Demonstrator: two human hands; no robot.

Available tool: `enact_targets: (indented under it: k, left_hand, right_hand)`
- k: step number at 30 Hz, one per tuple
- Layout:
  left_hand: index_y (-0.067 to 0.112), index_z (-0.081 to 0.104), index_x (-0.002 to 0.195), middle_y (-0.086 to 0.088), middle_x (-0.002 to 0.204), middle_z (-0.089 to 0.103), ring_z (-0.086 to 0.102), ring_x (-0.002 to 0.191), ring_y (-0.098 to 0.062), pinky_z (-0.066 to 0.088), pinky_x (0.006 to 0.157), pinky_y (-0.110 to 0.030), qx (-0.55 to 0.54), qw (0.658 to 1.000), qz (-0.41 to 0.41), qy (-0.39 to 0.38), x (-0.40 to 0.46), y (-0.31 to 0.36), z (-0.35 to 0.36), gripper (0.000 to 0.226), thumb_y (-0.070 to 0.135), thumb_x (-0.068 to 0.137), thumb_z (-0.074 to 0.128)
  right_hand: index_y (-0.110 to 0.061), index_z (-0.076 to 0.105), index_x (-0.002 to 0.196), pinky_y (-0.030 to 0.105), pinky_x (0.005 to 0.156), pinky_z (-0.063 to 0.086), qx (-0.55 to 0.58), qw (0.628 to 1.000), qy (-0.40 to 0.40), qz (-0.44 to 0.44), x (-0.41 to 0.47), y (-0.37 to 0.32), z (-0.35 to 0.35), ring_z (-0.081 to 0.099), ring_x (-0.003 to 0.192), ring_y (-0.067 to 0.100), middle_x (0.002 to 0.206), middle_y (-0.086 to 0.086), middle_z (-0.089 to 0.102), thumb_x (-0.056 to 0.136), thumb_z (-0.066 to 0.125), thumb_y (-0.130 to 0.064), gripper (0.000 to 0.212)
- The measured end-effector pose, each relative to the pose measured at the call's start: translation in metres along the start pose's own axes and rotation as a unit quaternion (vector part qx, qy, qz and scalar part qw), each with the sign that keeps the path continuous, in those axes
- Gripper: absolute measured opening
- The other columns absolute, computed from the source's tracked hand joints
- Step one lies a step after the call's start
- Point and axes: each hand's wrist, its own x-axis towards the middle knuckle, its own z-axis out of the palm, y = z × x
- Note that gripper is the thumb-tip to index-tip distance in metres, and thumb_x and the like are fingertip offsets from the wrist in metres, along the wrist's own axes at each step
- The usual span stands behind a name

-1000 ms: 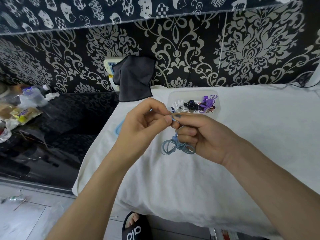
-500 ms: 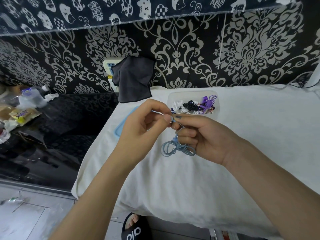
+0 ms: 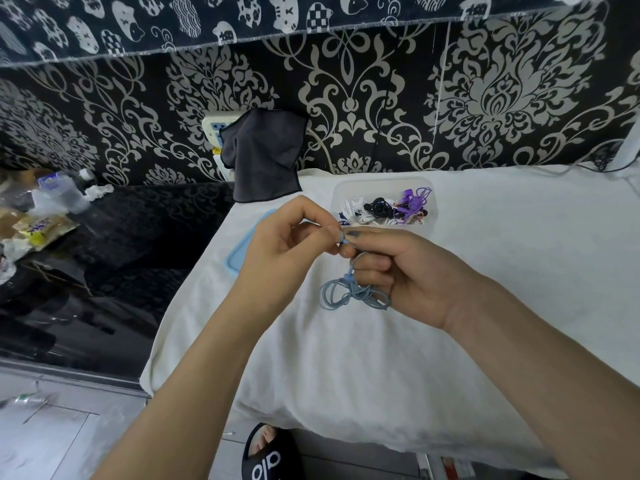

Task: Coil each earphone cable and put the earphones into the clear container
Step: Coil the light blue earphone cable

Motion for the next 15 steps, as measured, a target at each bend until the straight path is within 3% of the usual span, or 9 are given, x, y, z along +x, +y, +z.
enact_targets:
  k: [3, 5, 10, 12, 15]
  left_hand:
    - [0.0, 0.062, 0.087, -0.007, 0.079, 0.071, 0.067, 0.076, -0.022, 0.054, 0.081, -0.045, 0.04, 0.999, 0.02, 0.01, -0.0011, -0.002, 0.0034, 0.002, 0.001, 0.088, 0.06]
    - [0.003, 0.063, 0.091, -0.007, 0.08, 0.071, 0.068, 0.078, -0.025, 0.055, 0.082, -0.047, 0.053, 0.998, 0.038, 0.012, -0.0015, -0.0015, 0.005, 0.004, 0.001, 0.092, 0.059]
    - [0.005, 0.065, 0.098, -0.005, 0.088, 0.071, 0.069, 0.083, -0.021, 0.055, 0.083, -0.028, 0.083, 0.995, 0.047, -0.002, -0.0024, 0.0023, 0.0009, 0.026, -0.012, 0.093, 0.046]
    - [0.007, 0.066, 0.099, -0.004, 0.091, 0.068, 0.068, 0.082, -0.02, 0.052, 0.081, -0.026, 0.126, 0.989, 0.076, -0.01, -0.0036, 0.0015, -0.0003, 0.023, -0.011, 0.089, 0.054]
    - [0.009, 0.07, 0.1, 0.002, 0.095, 0.065, 0.067, 0.08, -0.02, 0.053, 0.079, -0.023, 0.202, 0.969, 0.143, 0.0, -0.0044, 0.0003, -0.0001, 0.018, -0.005, 0.088, 0.068]
  right_hand:
    - [0.0, 0.064, 0.107, 0.014, 0.042, 0.026, -0.009, 1.0, 0.013, -0.003, 0.0006, 0.0007, -0.0011, 0.033, 0.043, 0.004, 0.075, 0.002, 0.06, 0.098, 0.052, -0.003, 0.016]
    - [-0.001, 0.066, 0.104, 0.014, 0.043, 0.024, -0.012, 1.0, 0.015, -0.007, 0.0003, -0.0016, -0.0027, 0.032, 0.043, 0.004, 0.075, 0.001, 0.06, 0.098, 0.052, -0.003, 0.016]
    - [-0.004, 0.072, 0.095, 0.014, 0.044, 0.022, -0.009, 1.0, 0.014, -0.005, -0.002, -0.0049, -0.0046, 0.03, 0.044, 0.004, 0.076, 0.001, 0.059, 0.097, 0.053, -0.004, 0.019]
    - [-0.007, 0.075, 0.086, 0.015, 0.044, 0.021, -0.01, 1.0, 0.019, -0.004, -0.002, -0.0052, -0.0051, 0.031, 0.044, 0.004, 0.077, 0.002, 0.059, 0.097, 0.054, -0.004, 0.024]
    - [-0.006, 0.073, 0.093, 0.016, 0.045, 0.021, -0.008, 1.0, 0.019, -0.004, -0.0022, -0.0062, -0.0053, 0.031, 0.044, 0.004, 0.078, 0.003, 0.058, 0.096, 0.054, -0.005, 0.019]
